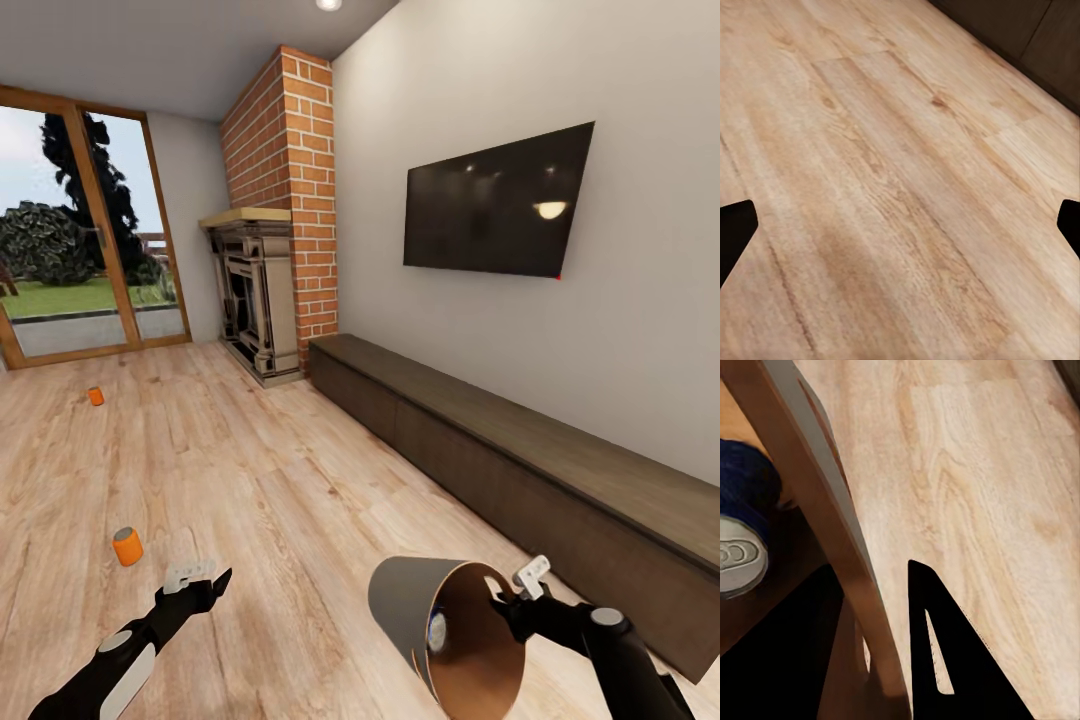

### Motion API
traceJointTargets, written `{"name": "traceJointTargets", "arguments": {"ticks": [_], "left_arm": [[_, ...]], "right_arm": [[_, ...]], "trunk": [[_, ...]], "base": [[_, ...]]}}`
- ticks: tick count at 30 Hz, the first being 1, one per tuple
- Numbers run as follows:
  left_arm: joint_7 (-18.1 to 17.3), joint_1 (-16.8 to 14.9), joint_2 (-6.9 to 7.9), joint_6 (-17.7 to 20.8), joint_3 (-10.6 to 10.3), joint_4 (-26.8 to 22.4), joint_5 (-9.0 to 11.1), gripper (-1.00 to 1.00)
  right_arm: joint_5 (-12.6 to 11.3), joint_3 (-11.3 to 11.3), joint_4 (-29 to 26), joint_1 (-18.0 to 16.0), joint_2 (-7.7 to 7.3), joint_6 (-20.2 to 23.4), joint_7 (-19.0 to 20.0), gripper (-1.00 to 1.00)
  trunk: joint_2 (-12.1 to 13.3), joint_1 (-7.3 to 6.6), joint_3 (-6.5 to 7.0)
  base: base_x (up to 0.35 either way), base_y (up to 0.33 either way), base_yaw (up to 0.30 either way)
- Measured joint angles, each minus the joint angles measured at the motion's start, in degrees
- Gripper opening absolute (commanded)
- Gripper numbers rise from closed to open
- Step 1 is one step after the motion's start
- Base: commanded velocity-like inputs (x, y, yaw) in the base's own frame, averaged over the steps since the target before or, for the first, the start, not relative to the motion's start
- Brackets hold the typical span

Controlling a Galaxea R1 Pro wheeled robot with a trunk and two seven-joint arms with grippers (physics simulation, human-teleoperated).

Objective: Put the three can of soda from the living room inside the tash can in the kitchen.

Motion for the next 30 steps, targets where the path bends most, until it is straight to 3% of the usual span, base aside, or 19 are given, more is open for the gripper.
{"name": "traceJointTargets", "arguments": {"ticks": [12, 26, 30], "left_arm": [[0.0, 0.0, 0.00, 0.0, 0.0, 0.0, 0.0, 1.00], [-0.1, 0.0, -0.01, 0.0, 0.0, 0.0, 0.0, 1.00], [-0.1, 0.0, 0.00, 0.5, 0.0, 0.1, 0.0, 1.00]], "right_arm": [[-0.8, -3.1, -0.2, 0.1, 0.48, 0.6, 0.3, -1.00], [-0.9, -3.0, -0.1, 0.1, 0.71, 0.5, 0.3, -1.00], [-0.9, -2.7, -0.1, 0.1, 0.75, 0.6, 0.3, -1.00]], "trunk": [[0.0, 0.00, 0.00], [0.0, 0.00, 0.00], [1.6, -0.87, 0.71]], "base": [[0.000, 0.000, 0.059], [0.000, 0.000, 0.237], [0.000, 0.000, 0.245]]}}
